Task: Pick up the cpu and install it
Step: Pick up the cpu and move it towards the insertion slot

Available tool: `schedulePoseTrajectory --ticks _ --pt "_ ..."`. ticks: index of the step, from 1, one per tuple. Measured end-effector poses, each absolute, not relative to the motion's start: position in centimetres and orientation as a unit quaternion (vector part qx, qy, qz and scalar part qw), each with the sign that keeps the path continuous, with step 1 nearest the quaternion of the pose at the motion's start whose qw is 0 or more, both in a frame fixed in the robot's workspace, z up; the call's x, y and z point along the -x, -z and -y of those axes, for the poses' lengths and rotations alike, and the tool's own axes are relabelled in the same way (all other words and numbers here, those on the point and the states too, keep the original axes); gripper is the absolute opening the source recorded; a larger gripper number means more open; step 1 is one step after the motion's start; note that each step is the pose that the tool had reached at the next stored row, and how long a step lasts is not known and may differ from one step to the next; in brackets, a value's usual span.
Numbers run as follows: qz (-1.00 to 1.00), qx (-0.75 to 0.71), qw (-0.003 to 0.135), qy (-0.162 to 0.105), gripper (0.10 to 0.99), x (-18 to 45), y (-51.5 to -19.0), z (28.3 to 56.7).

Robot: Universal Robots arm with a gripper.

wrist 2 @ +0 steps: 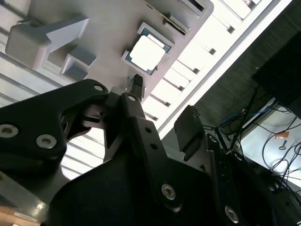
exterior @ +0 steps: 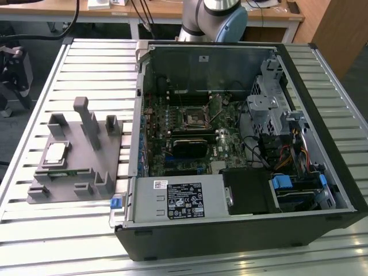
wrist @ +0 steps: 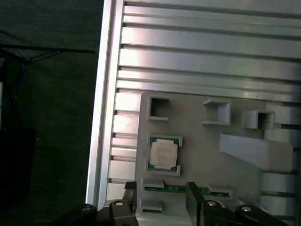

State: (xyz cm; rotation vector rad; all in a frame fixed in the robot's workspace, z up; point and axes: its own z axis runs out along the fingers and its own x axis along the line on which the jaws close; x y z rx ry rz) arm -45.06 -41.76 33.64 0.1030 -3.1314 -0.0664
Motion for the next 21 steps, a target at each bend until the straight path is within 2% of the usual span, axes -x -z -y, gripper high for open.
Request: schedulePoseTrajectory --ticks 1,3,4,5,20,21 --pt "0.999 -0.033 0.004 0.021 0.525 45.1 -33.5 41.8" --pt "0.999 -0.033 0.004 0.021 0.643 45.1 -33.1 41.8" --pt "0.999 -0.031 0.004 0.021 0.643 45.0 -32.9 41.8" --pt "0.999 -0.028 0.004 0.021 0.706 45.0 -32.7 41.8" --pt "1.000 0.001 0.003 0.021 0.714 45.0 -30.0 41.7" --pt "1.000 0.001 0.003 0.021 0.773 45.0 -29.8 41.7"
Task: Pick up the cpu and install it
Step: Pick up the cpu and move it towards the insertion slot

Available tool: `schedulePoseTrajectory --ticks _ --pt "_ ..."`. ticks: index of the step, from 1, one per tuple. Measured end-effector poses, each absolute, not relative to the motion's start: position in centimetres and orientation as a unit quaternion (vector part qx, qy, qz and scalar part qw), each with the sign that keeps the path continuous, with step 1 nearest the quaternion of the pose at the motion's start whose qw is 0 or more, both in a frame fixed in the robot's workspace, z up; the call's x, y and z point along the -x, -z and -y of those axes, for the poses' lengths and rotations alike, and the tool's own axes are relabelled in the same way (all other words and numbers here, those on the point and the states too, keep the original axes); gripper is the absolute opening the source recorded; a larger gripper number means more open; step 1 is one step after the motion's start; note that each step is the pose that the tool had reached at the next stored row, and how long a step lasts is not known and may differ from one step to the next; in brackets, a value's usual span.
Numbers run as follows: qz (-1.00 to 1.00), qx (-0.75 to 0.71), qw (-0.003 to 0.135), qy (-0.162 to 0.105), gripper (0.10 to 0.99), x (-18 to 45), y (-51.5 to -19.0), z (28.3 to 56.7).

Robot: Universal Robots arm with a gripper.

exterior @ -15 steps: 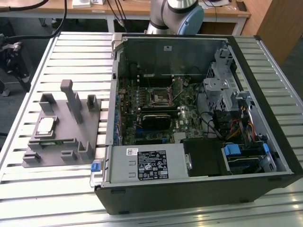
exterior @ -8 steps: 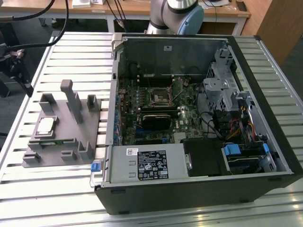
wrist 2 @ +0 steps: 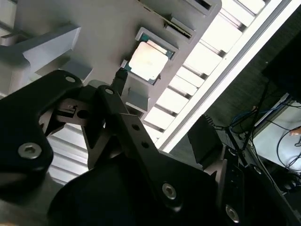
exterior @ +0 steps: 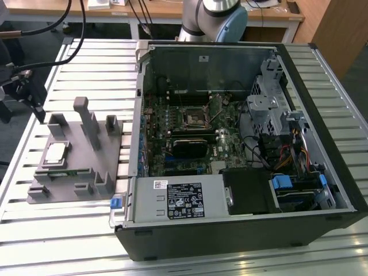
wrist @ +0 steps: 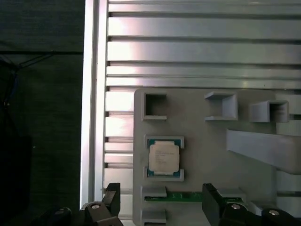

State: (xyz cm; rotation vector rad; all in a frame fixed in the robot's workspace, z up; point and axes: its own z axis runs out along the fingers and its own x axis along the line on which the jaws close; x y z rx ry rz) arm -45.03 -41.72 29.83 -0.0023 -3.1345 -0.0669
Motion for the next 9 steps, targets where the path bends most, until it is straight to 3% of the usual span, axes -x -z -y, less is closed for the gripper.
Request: schedulePoseTrajectory --ticks 1,2,9 --pt "1.000 0.001 0.003 0.021 0.773 45.0 -29.6 41.7" --pt "1.000 0.001 0.003 0.021 0.835 45.0 -29.5 41.7" --pt "1.000 -0.005 0.003 0.021 0.835 44.9 -28.2 41.7"
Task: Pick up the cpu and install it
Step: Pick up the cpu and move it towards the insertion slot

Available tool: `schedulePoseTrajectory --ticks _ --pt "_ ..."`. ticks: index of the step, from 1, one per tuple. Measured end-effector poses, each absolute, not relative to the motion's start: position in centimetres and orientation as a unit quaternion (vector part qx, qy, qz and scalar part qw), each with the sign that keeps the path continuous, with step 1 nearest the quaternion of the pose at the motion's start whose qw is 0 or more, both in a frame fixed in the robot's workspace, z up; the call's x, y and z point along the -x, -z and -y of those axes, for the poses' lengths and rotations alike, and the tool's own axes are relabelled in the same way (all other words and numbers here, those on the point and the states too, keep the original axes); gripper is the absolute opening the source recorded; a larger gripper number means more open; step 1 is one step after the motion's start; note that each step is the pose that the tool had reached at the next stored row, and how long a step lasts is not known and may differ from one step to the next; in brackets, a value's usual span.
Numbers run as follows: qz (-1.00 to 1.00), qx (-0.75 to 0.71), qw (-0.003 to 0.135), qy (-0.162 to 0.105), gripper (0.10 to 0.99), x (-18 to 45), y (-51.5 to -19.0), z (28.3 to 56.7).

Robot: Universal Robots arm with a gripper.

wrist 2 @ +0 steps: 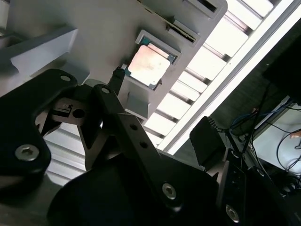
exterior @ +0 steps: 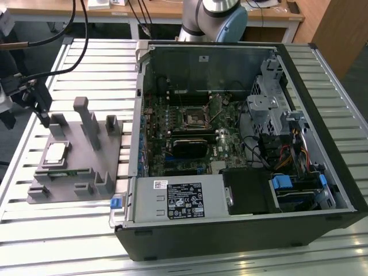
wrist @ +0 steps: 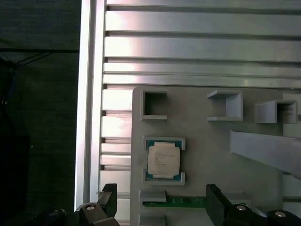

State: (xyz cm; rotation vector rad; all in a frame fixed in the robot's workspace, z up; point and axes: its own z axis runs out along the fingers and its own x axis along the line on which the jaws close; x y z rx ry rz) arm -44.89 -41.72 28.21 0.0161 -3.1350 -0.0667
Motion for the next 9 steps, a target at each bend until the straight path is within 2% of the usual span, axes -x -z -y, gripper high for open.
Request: schedulePoseTrajectory --ticks 9 --pt "1.000 -0.006 0.003 0.021 0.835 44.8 -26.6 41.7"
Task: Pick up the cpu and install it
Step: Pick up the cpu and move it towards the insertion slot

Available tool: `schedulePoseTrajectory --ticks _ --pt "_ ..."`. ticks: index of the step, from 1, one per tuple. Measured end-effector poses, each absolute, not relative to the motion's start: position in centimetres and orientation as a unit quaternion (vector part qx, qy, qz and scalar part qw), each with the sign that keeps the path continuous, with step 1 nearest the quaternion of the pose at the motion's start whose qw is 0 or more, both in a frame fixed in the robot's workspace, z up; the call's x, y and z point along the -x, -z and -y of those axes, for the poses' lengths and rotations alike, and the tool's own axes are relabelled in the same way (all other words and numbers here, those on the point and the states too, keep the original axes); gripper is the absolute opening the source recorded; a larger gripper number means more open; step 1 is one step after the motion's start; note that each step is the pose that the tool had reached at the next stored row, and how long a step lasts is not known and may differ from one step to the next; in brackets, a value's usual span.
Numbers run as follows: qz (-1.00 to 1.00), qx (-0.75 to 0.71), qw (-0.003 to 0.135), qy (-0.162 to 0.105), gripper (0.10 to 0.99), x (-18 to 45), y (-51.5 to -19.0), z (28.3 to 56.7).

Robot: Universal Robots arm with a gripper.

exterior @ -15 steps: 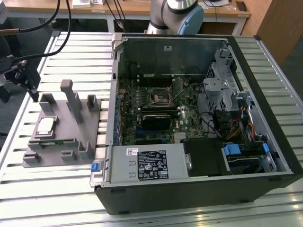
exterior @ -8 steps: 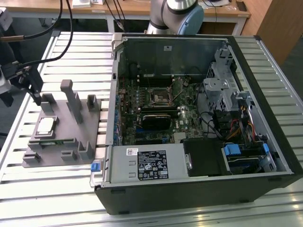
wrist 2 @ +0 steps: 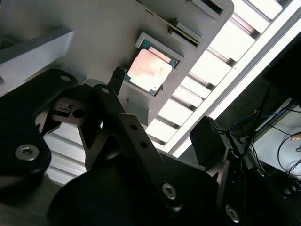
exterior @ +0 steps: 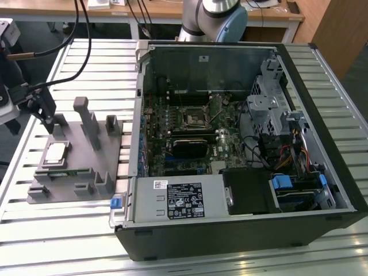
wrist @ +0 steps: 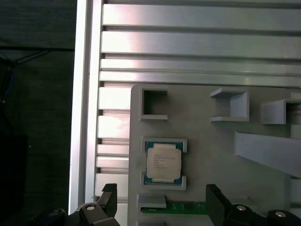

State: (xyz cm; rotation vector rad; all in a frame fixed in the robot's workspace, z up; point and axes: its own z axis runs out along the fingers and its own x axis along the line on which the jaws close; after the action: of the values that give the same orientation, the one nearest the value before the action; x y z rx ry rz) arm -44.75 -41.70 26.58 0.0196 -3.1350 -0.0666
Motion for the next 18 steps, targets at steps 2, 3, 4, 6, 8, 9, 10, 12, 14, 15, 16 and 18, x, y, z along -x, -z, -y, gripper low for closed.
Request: schedulePoseTrajectory --ticks 2,3,4,6,8,9,10,12,14,15,16,18 --pt "1.000 -0.006 0.003 0.021 0.835 44.6 -26.2 41.7" --pt "1.000 -0.006 0.003 0.021 0.835 44.6 -26.0 41.6" --pt "1.000 -0.006 0.003 0.021 0.835 44.6 -25.8 41.6" --pt "1.000 -0.006 0.003 0.022 0.835 44.6 -25.4 41.6" --pt "1.000 -0.006 0.003 0.023 0.835 44.6 -25.1 41.6" --pt "1.000 -0.006 0.003 0.023 0.835 44.5 -24.9 41.6" --pt "1.000 -0.006 0.003 0.025 0.835 44.5 -24.7 41.6" --pt "1.000 -0.006 0.003 0.027 0.835 44.5 -24.4 41.6" --pt "1.000 -0.006 0.003 0.028 0.835 44.5 -24.0 41.6" --pt "1.000 -0.006 0.003 0.028 0.835 44.5 -23.9 41.6" --pt "1.000 -0.006 0.003 0.027 0.835 44.5 -23.7 41.6" --pt "1.000 -0.006 0.003 0.026 0.835 44.5 -23.3 41.5"
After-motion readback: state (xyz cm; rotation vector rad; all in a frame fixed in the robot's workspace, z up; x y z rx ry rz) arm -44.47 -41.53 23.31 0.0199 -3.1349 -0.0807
